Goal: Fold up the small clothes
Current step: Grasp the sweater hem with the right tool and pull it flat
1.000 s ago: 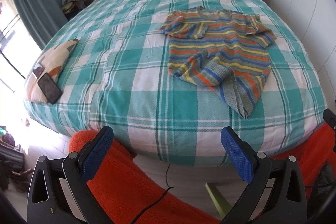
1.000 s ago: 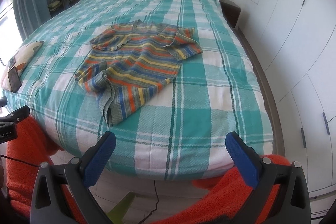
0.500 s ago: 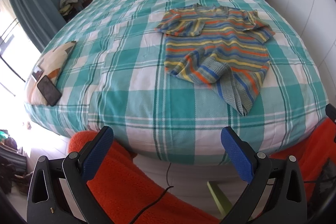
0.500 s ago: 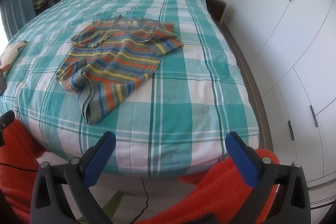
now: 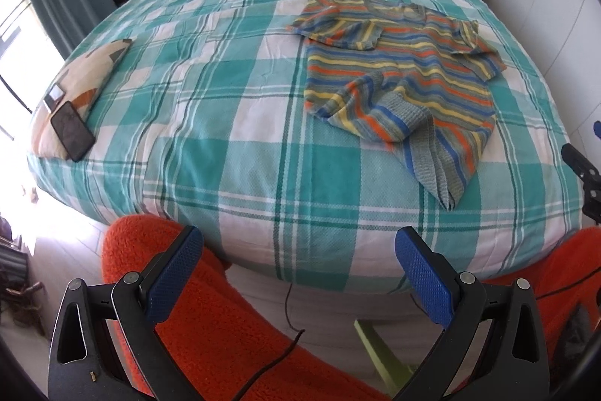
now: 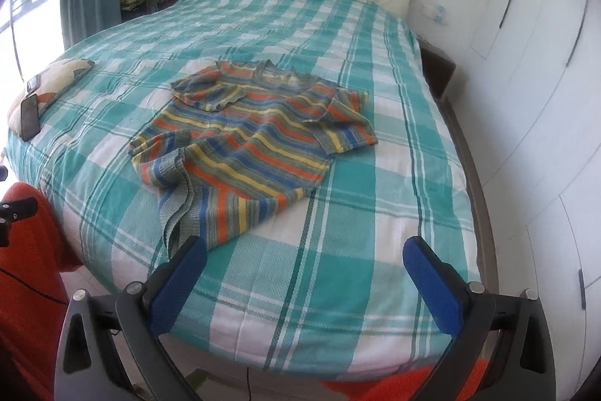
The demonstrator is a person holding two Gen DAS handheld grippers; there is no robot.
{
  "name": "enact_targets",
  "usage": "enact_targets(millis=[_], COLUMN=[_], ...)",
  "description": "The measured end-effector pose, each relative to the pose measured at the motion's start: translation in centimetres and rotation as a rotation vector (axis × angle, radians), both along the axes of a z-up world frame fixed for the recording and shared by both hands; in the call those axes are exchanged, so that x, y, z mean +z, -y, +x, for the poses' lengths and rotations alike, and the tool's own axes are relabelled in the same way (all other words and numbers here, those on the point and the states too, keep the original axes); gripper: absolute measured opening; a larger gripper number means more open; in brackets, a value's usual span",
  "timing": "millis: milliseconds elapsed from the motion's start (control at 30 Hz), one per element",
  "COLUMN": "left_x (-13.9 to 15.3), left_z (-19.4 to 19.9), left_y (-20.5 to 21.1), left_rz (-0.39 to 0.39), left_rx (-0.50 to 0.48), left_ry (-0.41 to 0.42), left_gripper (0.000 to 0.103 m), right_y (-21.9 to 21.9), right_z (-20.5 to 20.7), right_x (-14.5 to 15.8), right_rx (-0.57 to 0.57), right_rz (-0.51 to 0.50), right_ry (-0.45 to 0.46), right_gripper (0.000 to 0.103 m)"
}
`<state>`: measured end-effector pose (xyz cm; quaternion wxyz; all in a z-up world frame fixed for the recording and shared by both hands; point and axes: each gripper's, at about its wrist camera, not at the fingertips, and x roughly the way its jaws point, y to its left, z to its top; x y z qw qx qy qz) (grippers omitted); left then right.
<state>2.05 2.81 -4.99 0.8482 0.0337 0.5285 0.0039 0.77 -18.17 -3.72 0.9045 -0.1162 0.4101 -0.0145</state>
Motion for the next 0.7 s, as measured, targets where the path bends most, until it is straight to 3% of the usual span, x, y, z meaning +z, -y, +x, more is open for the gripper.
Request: enact_targets(millis=[67,200,267,333,400,433,500,567,633,700], left_x=[-0.5,-0.8,-1.0,-1.3,-1.3,-1.3,-1.7,-2.4,-3.1,-3.4], left_z=[0.3,-0.2,-0.5,-0.8,-1.3,-1.5,-1.9,-1.7,-1.0,-0.3], left_y=[-0.7,-1.7,-2.0,-2.4,-3.1,-3.4,-4.1,-4.3,-4.0,-3.1], left_rz=[-0.029,-0.075,-0.080,-0.079,-0.077,-0.073,-0.067,-0.072,-0.091,-0.105], left_rx=[0.007,0.023,0.035,0.044,0.050,0.055,0.064,0.070,0.060,0.036], left_ry=[-0.017,-0.031,-0.039,-0.052,-0.043,-0.034,-0.016,-0.019,-0.033,-0.054], left_gripper=[0.102,0.102,0.102,0.102,0.102,0.102,0.102,0.102,0.102,0.102], right_y=[-0.6,-3.6,-5.5,-6.8,-6.6,-6.1,-4.3,-1.6,1.5,4.4], right_z=[4.2,12.0,14.0,14.9,13.8,12.6,9.2,5.7,3.5,2.0], right_x=[-2.3,-8.8,-12.4,-15.6,-15.4,-14.5,-12.4,-11.7,-12.2,-13.1], right_rx=[0.088,0.298,0.378,0.427,0.430,0.443,0.466,0.458,0.398,0.347], right_rz=[0.008,0.142,0.143,0.134,0.138,0.163,0.161,0.069,-0.001,-0.004], right_ry=[-0.056,-0.299,-0.368,-0.469,-0.449,-0.448,-0.441,-0.464,-0.517,-0.584], right_gripper=[0.103,0.101,0.094,0.054,0.014,0.008,0.009,0.009,0.009,0.012])
